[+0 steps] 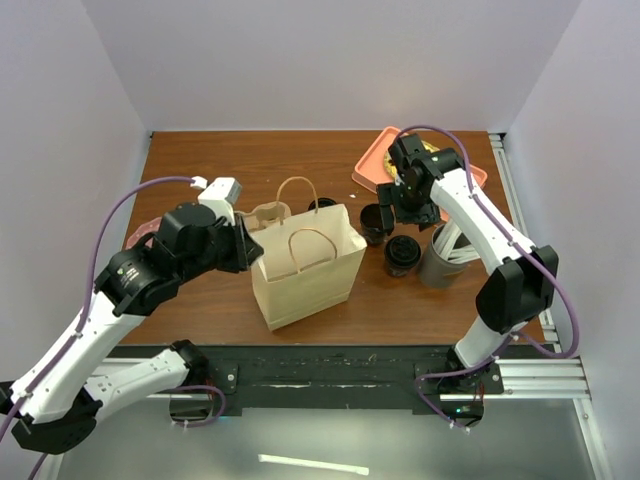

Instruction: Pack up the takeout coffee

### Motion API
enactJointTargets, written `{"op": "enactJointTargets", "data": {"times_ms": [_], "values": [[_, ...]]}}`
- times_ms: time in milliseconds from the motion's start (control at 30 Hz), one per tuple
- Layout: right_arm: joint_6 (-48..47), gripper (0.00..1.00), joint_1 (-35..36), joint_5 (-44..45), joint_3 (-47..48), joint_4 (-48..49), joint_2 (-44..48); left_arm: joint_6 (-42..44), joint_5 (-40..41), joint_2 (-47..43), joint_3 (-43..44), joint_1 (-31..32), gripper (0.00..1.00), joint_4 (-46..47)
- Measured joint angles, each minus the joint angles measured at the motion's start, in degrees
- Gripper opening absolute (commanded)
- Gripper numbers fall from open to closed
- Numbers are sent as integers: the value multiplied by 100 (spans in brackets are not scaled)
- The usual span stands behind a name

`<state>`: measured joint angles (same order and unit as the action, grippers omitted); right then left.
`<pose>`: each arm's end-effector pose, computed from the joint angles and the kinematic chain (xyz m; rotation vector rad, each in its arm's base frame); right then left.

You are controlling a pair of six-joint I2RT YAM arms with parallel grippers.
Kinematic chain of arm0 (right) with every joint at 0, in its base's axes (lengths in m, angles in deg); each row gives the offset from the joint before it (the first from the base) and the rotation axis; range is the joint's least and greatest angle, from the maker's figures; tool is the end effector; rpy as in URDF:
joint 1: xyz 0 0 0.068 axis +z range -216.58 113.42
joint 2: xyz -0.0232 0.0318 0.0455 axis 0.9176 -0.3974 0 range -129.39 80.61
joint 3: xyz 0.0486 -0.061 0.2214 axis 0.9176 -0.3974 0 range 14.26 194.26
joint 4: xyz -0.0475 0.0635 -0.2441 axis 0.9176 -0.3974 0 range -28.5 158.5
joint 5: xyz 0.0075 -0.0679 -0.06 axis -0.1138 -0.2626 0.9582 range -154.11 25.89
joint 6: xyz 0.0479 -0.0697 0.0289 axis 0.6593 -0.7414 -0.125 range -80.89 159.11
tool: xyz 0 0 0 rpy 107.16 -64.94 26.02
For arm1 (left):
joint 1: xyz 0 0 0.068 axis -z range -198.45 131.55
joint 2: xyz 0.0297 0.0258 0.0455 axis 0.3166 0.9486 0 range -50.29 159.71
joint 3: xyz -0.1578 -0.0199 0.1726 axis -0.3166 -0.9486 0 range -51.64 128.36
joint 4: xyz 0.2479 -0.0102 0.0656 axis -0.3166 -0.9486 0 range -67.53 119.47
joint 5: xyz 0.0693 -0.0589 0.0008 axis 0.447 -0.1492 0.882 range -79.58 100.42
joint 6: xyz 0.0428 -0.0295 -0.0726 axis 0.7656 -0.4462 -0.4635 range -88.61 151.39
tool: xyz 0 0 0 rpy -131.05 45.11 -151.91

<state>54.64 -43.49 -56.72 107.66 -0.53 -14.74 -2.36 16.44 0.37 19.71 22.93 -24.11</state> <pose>0.3098 0.1210 0.2441 -0.1537 2.7821 -0.0155 0.1627 -0.1324 0.3447 0.0841 2.2116 -0.6420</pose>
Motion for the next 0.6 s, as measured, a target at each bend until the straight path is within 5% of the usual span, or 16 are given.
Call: {"op": "enactJointTargets", "data": {"times_ms": [600], "values": [[-485, 76, -208, -562, -374, -72, -369, 378, 483, 826, 192, -15, 18, 50]]}}
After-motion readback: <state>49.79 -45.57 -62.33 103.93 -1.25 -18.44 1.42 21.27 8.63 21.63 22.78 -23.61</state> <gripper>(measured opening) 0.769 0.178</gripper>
